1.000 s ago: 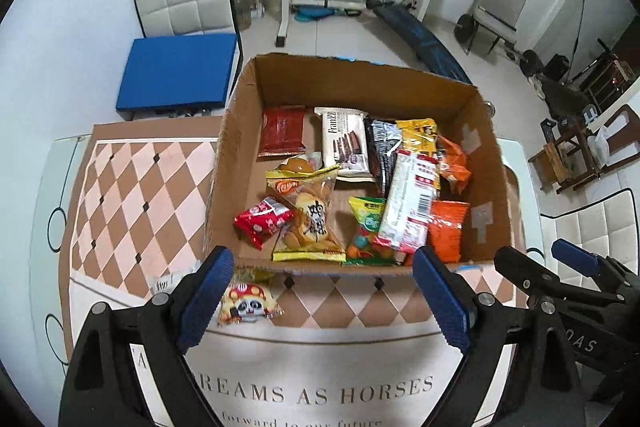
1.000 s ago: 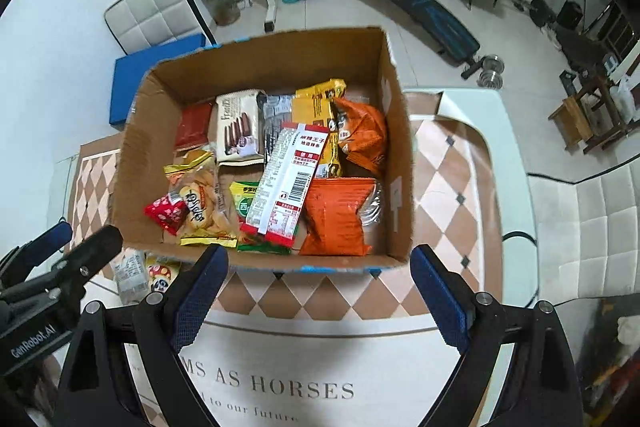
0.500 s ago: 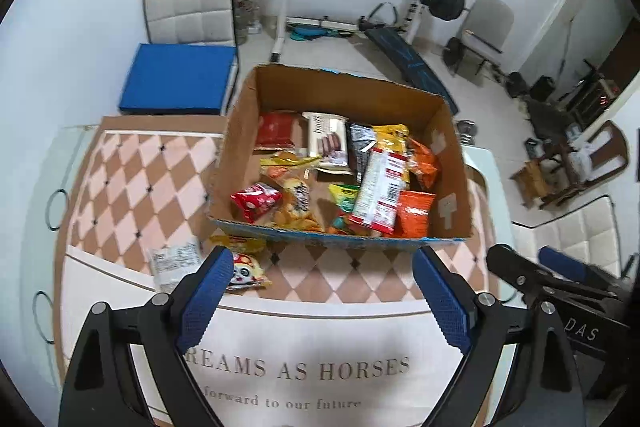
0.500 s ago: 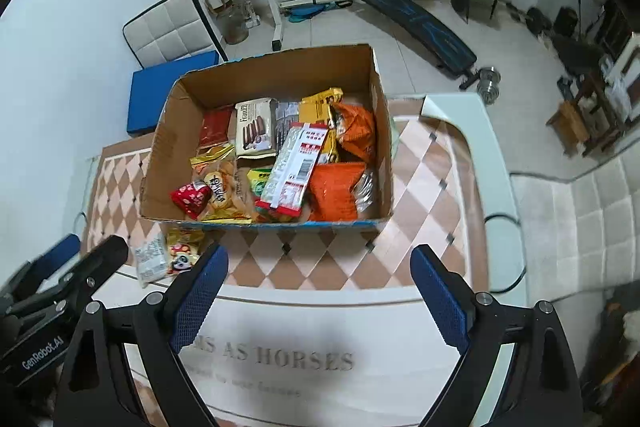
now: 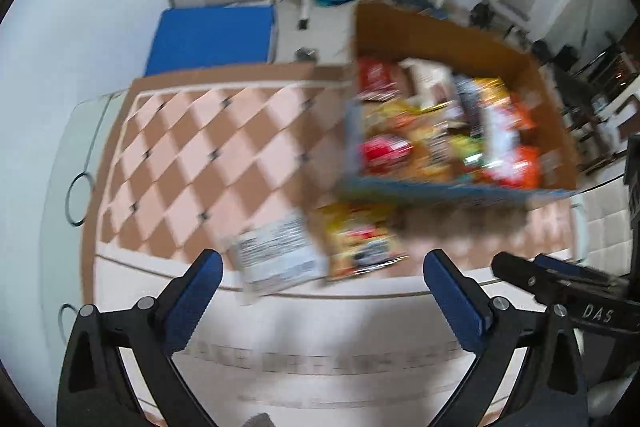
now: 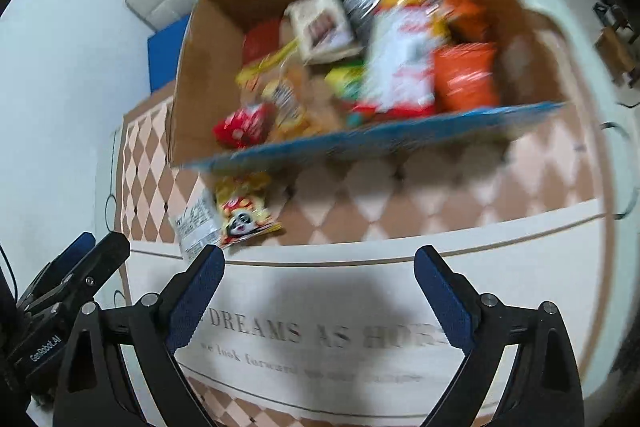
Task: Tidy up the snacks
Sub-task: 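Reach the left tool toward the white packet while the right tool grasps the yellow panda bag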
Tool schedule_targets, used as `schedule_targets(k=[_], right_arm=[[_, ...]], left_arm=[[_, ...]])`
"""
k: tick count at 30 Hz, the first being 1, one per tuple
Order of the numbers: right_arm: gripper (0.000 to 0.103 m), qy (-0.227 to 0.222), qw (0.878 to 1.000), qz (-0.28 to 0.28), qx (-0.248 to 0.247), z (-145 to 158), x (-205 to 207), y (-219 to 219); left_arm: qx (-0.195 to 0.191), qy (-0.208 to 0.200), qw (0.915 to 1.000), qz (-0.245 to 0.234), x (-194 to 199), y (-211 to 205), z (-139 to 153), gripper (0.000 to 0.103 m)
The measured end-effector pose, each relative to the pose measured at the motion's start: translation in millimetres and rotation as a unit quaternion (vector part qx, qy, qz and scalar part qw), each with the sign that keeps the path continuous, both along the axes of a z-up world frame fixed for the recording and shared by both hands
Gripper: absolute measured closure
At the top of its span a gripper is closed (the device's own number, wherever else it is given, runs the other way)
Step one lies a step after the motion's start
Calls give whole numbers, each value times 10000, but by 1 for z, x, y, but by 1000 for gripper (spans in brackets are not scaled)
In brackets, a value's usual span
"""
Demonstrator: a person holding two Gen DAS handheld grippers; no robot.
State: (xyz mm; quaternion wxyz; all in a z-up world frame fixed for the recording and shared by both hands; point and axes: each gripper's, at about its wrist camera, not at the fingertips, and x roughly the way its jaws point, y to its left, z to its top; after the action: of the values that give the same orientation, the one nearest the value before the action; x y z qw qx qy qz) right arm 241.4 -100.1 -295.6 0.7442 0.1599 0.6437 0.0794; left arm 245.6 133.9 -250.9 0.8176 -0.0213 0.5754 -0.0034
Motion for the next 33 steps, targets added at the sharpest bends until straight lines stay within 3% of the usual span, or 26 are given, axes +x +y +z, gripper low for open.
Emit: schedule_targets(k=[6,13,14,16,17,22,29,31,33], right_arm=[[5,185,9994,303,15,-55,17,60],[6,187,9987,465,-110,-90,35,110],[8,159,9984,509,-184,-93,37,116],[23,144,9973,647,-318,-98,39,129],[37,195,9961,730,-459,-102,39,133],[39,279,9945,790,-624,-101,22,124],[39,744,9940,378,-710,-104,-19,68],[38,917,9938,193,-606,-106,-27,51],[37,1110,9930,35,-401,-110,-31,38]], left_arm=[[403,363,9985,-87,1,42,-46,0],[765,742,9911,-801,5,55,-86,0],[797,766,9893,-952,6,54,-89,0],[806,801,9860,-1220,9,50,-92,0],[832,827,9835,-1381,11,47,-93,0],[871,947,9694,-2093,21,30,-101,0],[825,1479,9371,-3053,30,-8,-134,0],[831,1574,9313,-3177,32,-17,-141,0],[752,1639,9325,-3128,34,-22,-144,2]])
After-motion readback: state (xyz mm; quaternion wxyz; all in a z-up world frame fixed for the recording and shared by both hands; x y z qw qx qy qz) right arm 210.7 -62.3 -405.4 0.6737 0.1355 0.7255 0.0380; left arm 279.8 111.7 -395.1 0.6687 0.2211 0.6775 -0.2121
